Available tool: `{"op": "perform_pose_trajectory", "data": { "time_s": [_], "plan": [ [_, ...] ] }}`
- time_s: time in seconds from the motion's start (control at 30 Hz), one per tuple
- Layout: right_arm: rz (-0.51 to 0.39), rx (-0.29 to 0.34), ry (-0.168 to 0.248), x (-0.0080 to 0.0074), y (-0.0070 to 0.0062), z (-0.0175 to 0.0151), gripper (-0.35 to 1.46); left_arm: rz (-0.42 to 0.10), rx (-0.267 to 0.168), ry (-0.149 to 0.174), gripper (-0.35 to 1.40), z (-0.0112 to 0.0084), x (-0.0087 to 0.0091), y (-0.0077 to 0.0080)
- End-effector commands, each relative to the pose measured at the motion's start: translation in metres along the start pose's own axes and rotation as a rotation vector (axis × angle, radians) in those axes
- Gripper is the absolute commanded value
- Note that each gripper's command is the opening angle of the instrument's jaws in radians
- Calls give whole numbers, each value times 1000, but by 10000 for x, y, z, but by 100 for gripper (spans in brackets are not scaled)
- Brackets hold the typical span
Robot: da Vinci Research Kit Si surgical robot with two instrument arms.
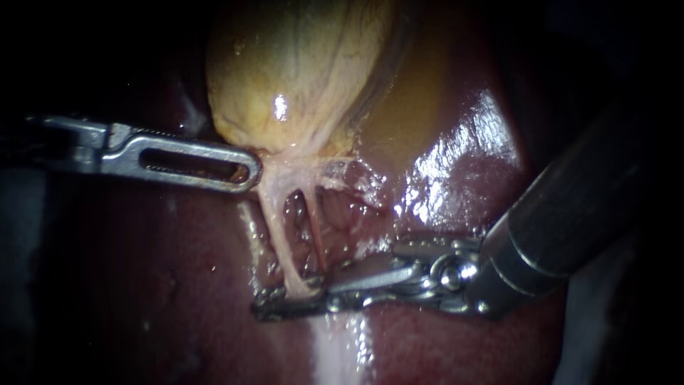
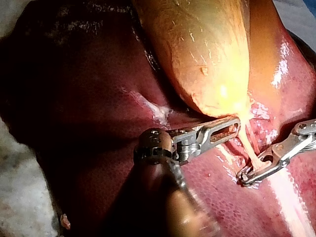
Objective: Going back first clip left tube
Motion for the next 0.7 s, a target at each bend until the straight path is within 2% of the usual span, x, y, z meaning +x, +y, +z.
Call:
{"op": "perform_pose_trajectory", "data": {
  "time_s": [0.03, 0.47, 0.5, 0.57, 0.63, 0.67, 0.7],
  "plan": [
    [0, 0, 1, 0, 0, 0, -35, 0, -1, 0, -35, 0, 0, 0],
    [8, -8, 11, 4, -1, 0, -35, 0, -1, 0, -35, 0, 0, 0],
    [-51, -5, 11, 4, -3, 0, -35, 0, -1, 0, -35, 0, 0, 0],
    [-210, -9, 13, 5, -5, 0, -3, 0, -1, 0, -35, 0, 0, 0],
    [-302, -65, 50, 10, -8, 2, 38, 0, -1, 0, -35, -1, 0, 0],
    [-324, -105, 76, 13, -9, 3, 48, 0, -1, 0, -35, -1, 0, 0],
    [-347, -165, 119, 17, -10, 4, 49, 0, -1, 0, -35, -1, 0, 0]
  ]
}}
